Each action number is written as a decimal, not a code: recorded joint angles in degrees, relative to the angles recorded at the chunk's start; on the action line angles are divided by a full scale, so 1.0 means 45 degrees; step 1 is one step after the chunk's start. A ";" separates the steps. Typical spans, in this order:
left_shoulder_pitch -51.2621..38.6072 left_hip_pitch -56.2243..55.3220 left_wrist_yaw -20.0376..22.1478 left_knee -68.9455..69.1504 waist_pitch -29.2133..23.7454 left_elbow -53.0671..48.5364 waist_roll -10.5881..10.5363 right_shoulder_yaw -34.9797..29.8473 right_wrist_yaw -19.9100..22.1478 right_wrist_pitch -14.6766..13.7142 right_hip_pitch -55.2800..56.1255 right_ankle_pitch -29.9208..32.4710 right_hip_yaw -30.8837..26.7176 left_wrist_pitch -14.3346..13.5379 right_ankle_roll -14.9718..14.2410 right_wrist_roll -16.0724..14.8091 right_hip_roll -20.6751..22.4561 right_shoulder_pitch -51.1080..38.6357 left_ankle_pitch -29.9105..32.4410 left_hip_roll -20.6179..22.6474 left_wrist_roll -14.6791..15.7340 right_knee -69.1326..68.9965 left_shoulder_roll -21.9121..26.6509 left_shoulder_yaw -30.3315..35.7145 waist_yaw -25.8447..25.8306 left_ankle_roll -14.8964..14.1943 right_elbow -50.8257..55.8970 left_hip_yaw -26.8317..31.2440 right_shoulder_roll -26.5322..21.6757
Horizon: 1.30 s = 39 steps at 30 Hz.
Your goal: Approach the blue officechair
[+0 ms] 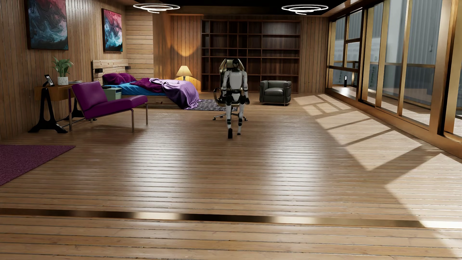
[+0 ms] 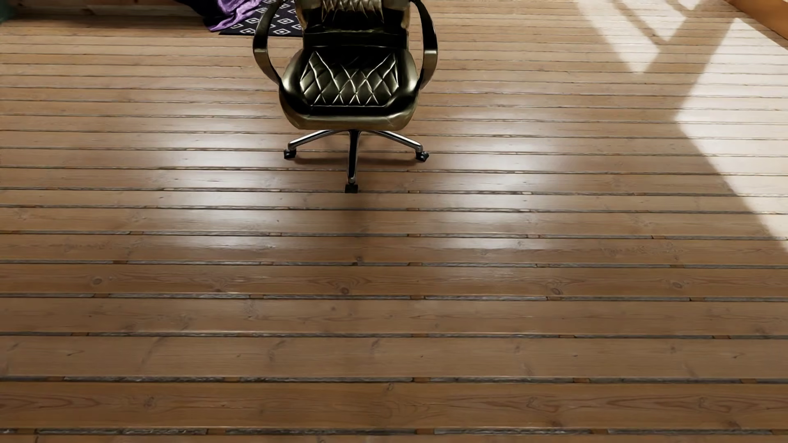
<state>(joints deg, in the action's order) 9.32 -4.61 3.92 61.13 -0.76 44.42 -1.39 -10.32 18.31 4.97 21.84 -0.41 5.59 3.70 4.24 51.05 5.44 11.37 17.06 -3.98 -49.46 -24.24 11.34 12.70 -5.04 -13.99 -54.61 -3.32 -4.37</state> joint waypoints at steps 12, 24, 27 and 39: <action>0.1544 -0.5401 0.0156 -1.0691 -0.0210 -0.1169 -0.0591 -0.1374 0.0301 -0.1467 -0.5018 -0.3159 -0.1640 0.1175 0.0296 -0.0330 0.1565 -0.3832 -0.4635 -0.1161 0.0845 0.0799 -0.0441 -0.1768 0.1082 0.0855 0.1683 -0.1195 0.0210; 0.0701 -0.2722 0.0591 -0.8811 0.0204 -0.0317 0.1015 -0.2713 -0.2173 -0.0385 -0.2594 0.4080 -0.1269 0.0818 -0.3184 0.0435 -0.2627 -0.2195 -0.4738 0.1289 0.0639 -0.9063 -0.1866 -0.2488 0.1507 0.3632 -0.0097 -0.3389 -0.1411; -0.0140 -0.1746 0.0925 -0.8630 0.0072 0.0220 0.1438 -0.1203 -0.1538 0.0110 -0.0238 0.0707 -0.1601 0.0753 -0.2635 -0.0751 -0.2790 -0.1292 -0.5637 0.2157 0.0404 -1.0351 -0.1989 -0.2557 0.1336 0.3802 0.0875 -0.3627 -0.1722; -0.1292 0.1398 0.0924 -0.9469 0.0155 0.0025 0.1173 -0.0139 -0.1602 0.0742 -0.0751 0.0533 -0.3570 0.0771 -0.0986 -0.0880 -0.1557 -0.0116 -0.5536 0.2893 0.0592 0.0684 -0.1818 -0.1274 0.0227 0.2793 0.0891 -0.0223 -0.0635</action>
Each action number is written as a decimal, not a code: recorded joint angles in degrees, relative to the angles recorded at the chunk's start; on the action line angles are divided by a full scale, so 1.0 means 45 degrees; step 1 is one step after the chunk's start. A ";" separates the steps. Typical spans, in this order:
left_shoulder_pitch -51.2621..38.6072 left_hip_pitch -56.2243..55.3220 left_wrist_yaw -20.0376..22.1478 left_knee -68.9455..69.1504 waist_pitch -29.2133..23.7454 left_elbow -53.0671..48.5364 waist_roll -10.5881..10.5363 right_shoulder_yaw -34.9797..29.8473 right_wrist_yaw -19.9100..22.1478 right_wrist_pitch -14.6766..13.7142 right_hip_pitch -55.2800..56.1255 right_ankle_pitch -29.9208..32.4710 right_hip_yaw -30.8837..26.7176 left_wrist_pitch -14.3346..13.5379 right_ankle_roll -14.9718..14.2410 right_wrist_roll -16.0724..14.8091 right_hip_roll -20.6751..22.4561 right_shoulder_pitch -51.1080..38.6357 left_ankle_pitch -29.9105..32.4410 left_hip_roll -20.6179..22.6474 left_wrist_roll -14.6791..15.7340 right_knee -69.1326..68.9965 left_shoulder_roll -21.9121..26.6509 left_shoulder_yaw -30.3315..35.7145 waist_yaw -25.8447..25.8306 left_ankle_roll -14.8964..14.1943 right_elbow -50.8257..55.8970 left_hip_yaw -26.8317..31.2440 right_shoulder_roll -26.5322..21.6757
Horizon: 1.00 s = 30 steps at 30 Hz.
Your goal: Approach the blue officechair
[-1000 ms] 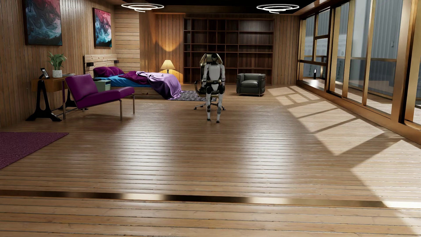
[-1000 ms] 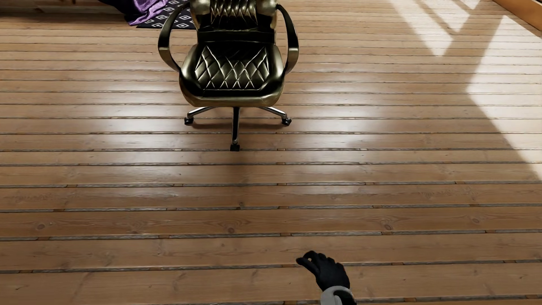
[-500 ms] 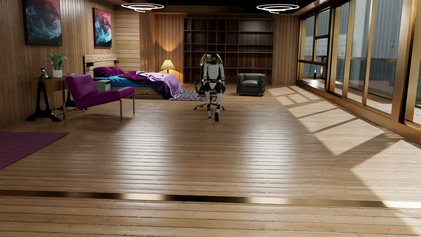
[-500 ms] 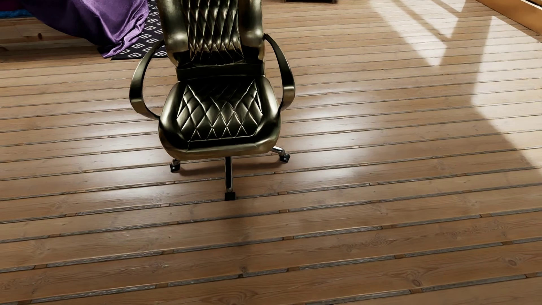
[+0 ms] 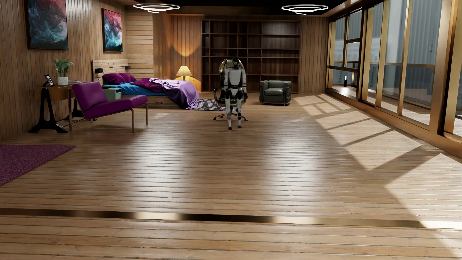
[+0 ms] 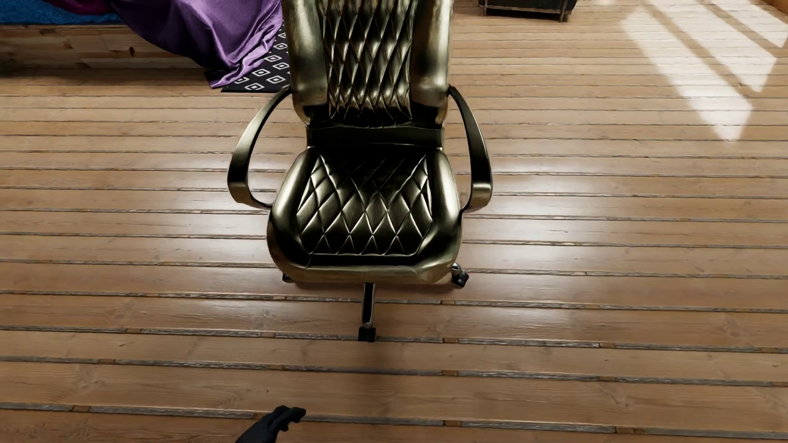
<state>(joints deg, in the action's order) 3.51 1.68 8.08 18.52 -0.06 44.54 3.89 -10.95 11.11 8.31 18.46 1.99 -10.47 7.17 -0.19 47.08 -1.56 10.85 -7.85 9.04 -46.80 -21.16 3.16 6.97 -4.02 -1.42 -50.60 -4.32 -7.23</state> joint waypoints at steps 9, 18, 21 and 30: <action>0.1177 0.0556 -0.1077 0.0421 0.0285 0.1238 -0.0534 0.0313 -0.0088 -0.0528 -0.1496 -0.0698 0.1263 0.0523 0.0580 -0.0125 0.0493 -0.1966 0.1125 -0.0913 -0.0403 0.0821 0.0515 0.0981 -0.0081 -0.1692 0.1045 0.1374 0.0328; 0.0937 0.0317 -0.0433 0.1542 0.0459 0.0212 -0.0832 -0.1150 -0.0287 -0.0457 -0.1925 -0.1463 0.1338 0.0158 0.0790 0.0337 0.1085 -0.2631 0.1501 -0.1411 0.0057 0.0855 0.0463 0.0757 -0.0068 -0.1709 0.0029 0.1592 0.0391; 0.0726 0.0026 -0.0443 0.2139 0.0497 -0.0251 -0.0915 -0.1049 -0.0201 -0.0192 -0.1930 -0.1612 0.1299 0.0061 0.0882 0.0385 0.1294 -0.2406 0.1598 -0.1574 0.0171 0.0825 0.0485 0.0906 -0.0080 -0.1725 -0.0802 0.1530 0.0556; 0.0623 -0.0955 -0.0630 0.4188 0.0549 0.0171 -0.1210 -0.0749 -0.0350 0.0040 -0.1781 -0.2036 0.1103 0.0122 0.1085 0.0601 0.1944 -0.1446 0.2087 -0.2047 0.0145 0.0380 0.0935 0.0813 -0.0218 -0.2205 -0.1169 0.1380 0.0396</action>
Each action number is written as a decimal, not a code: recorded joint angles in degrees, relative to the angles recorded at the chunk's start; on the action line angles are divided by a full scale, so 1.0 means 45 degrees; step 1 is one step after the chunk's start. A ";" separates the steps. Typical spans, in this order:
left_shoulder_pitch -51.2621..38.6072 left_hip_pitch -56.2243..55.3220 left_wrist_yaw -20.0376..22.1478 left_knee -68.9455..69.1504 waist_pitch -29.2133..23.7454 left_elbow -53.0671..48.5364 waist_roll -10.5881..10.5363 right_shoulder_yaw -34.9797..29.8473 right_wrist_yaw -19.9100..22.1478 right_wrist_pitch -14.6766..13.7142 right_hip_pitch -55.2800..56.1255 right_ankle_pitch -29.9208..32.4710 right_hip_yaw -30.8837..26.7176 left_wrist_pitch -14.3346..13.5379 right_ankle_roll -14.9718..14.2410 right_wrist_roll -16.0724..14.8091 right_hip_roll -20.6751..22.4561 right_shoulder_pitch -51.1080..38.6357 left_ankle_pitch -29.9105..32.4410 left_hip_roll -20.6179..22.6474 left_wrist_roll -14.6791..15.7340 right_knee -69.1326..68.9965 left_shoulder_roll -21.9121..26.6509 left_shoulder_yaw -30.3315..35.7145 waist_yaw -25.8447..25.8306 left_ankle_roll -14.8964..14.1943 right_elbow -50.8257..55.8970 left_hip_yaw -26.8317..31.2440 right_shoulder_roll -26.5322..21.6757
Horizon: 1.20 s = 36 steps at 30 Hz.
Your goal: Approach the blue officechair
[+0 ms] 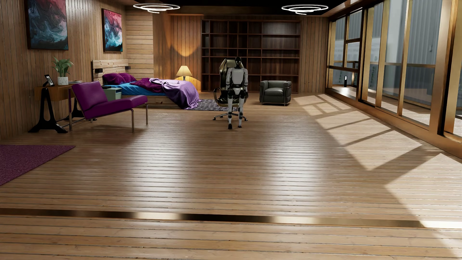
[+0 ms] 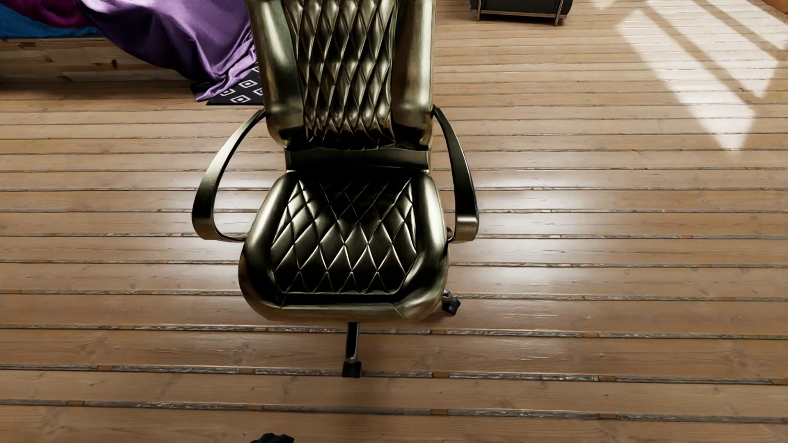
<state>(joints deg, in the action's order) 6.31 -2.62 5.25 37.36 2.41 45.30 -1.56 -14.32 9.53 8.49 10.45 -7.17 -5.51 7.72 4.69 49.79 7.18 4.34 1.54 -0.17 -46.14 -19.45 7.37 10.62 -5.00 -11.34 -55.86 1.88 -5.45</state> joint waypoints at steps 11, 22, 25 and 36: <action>0.0249 -0.1456 0.0008 0.1880 -0.0122 -0.0317 -0.0379 0.0432 0.0177 -0.0404 0.0269 -0.0200 0.0332 -0.0030 -0.0238 0.0066 0.0195 -0.0521 -0.2077 -0.1061 -0.0091 -0.0201 0.0011 -0.0302 0.0131 0.0006 0.0285 -0.0999 0.0004; 0.0250 -0.2278 0.0075 -0.2045 -0.0305 -0.0461 -0.0341 0.0070 0.0193 -0.0608 0.0256 0.0139 -0.0317 0.0091 -0.0667 0.0015 0.0043 -0.1285 -0.3414 -0.0693 -0.0156 0.0291 -0.0032 -0.0500 0.0404 0.0972 0.0534 0.0351 0.0152; 0.0216 -0.1440 0.0030 -0.3557 -0.0262 -0.0248 -0.0256 0.0171 0.0321 -0.0477 0.0096 0.0255 -0.0543 0.0104 -0.0866 -0.0128 -0.0228 -0.1038 -0.3133 -0.0529 -0.0193 0.0500 -0.0146 -0.0433 0.0375 0.1824 0.0450 -0.0296 0.0124; -0.0102 -0.1046 0.0334 -0.4786 -0.0113 0.0354 0.0425 -0.0307 0.2040 0.0823 0.0635 0.0330 -0.0772 -0.0113 -0.1683 -0.0143 -0.1321 -0.0624 -0.2570 0.0626 -0.0164 -0.0149 -0.0433 -0.0815 0.0597 0.2514 0.0175 -0.0525 0.0377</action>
<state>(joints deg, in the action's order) 5.86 -7.33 6.75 15.83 1.90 46.89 0.36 -15.70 18.71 12.20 13.30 -5.69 -8.98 7.21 -2.88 49.15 1.24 1.53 -10.03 2.64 -46.88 -20.12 5.42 6.96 -2.31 -0.03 -55.08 -0.48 -3.75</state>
